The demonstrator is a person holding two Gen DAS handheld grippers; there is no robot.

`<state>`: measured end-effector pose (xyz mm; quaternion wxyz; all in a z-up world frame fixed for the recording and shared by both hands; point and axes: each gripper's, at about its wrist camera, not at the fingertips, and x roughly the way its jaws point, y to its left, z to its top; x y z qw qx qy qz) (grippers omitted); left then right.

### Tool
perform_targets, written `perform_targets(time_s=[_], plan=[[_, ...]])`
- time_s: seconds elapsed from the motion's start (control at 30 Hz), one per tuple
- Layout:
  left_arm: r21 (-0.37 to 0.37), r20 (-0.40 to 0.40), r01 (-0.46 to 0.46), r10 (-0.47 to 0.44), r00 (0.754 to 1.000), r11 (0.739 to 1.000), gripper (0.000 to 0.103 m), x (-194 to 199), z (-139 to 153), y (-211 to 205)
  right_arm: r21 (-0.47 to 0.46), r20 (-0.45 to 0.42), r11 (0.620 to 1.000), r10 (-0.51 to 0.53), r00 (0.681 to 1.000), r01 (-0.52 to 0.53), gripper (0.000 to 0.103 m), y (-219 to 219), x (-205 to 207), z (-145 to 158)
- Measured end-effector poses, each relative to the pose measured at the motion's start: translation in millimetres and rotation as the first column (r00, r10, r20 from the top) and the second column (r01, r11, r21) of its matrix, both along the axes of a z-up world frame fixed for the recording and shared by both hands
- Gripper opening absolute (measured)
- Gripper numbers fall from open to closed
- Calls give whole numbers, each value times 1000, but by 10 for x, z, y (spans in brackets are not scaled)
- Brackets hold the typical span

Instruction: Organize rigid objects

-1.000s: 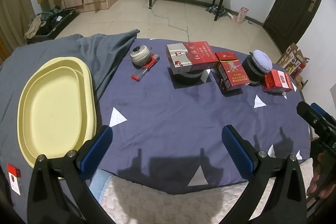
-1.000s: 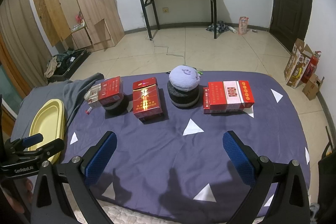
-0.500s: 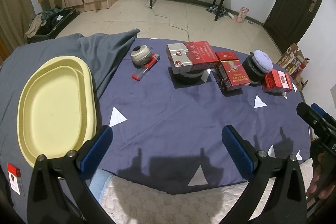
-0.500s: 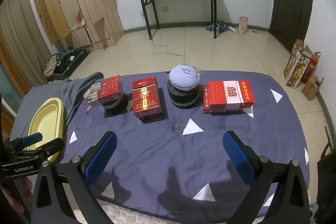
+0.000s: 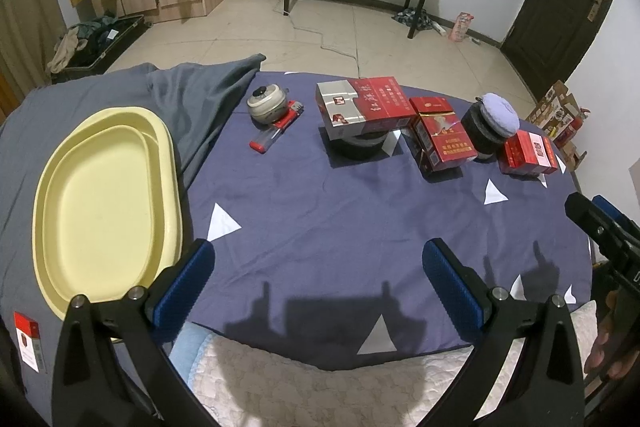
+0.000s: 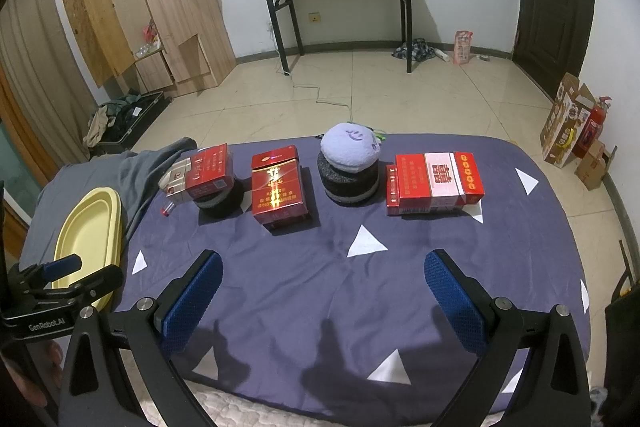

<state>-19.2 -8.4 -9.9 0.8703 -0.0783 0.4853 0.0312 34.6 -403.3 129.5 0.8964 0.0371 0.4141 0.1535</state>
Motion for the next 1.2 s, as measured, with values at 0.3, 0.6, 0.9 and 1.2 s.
perform_targets(time_s=[0.3,0.6,0.9,1.2], plan=[[1,0,1,-1,1000,1000,103,-1,0,2,-2,1,1000,1,1000,-1,103,10,-2,0],[4,-2,1,-1,1000,1000,103,4,-1,16,-1,1,1000,2,1000,-2,103,8,-2,2],[3,-2,1,-1,1000,1000,103,9,-1,17,0,0,1000,0,1000,0,103,7,-3,4],[3,-5,1,-1,1000,1000,103,9,-1,12,-2,1,1000,3,1000,-3,103,8,-3,5]])
